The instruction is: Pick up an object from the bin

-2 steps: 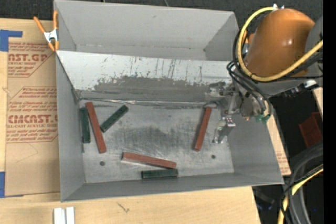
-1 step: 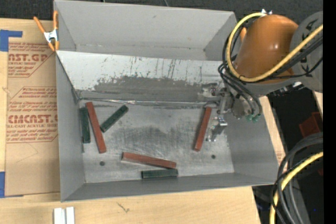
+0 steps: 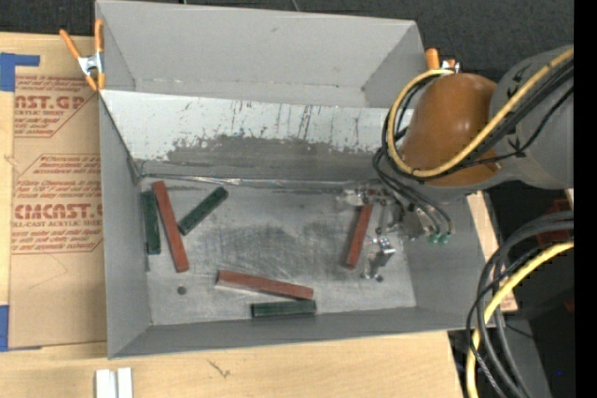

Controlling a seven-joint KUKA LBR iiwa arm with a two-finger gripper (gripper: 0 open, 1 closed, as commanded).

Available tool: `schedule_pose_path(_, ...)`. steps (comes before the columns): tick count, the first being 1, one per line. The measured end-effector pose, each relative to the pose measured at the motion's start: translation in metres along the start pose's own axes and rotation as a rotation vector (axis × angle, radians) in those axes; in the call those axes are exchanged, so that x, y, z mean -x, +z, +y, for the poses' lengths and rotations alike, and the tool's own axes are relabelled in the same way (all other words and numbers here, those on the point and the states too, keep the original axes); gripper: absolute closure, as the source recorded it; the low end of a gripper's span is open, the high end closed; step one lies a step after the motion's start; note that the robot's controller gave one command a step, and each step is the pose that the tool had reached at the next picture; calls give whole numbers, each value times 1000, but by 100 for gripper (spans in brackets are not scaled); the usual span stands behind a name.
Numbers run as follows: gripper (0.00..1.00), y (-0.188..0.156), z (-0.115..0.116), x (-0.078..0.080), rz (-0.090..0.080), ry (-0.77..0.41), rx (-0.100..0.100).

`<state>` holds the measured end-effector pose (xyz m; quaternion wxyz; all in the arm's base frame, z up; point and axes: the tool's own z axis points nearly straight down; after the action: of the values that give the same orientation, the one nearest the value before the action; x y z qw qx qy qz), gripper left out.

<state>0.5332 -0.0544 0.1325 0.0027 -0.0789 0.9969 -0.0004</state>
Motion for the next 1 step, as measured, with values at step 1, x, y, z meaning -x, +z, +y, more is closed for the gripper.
schedule_pose_path(1, 100, 59, -1, 50, 9, -278, 1)
